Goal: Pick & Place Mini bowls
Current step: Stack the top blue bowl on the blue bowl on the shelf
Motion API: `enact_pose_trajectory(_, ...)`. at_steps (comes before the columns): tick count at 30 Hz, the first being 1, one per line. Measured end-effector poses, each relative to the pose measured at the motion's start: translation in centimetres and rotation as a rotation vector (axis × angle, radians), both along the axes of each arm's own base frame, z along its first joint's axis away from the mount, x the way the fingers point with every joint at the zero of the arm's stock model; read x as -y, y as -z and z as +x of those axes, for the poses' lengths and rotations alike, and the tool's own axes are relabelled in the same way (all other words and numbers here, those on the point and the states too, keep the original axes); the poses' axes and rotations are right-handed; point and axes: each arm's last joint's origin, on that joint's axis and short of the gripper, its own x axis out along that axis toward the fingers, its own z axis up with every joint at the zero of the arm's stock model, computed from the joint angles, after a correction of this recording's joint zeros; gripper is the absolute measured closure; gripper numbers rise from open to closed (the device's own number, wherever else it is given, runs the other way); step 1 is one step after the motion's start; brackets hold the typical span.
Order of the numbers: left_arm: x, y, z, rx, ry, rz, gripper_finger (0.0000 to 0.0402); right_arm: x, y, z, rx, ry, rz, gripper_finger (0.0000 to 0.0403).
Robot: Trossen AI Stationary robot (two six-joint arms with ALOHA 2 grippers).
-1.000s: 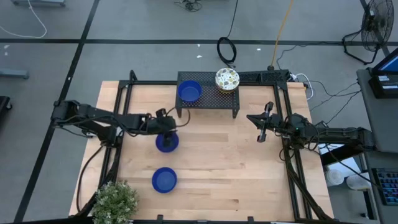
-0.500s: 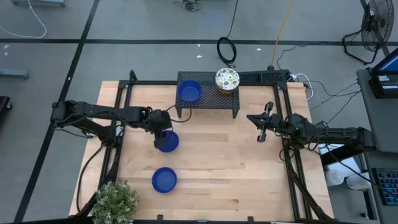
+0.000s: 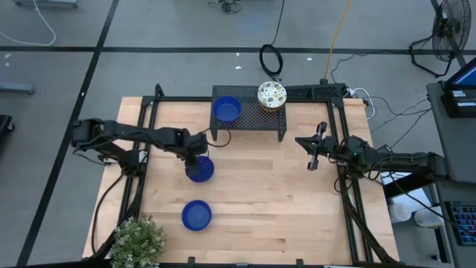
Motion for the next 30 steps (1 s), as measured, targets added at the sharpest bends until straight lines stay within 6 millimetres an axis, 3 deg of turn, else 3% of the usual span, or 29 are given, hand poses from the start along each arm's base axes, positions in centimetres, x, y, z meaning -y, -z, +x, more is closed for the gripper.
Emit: enact_pose_trajectory(30, -0.16, 0.46, 0.76, 0.032, 0.035, 0.016, 0.0259, 0.00, 0.00, 0.00, 0.000, 0.000, 0.000, 0.0401)
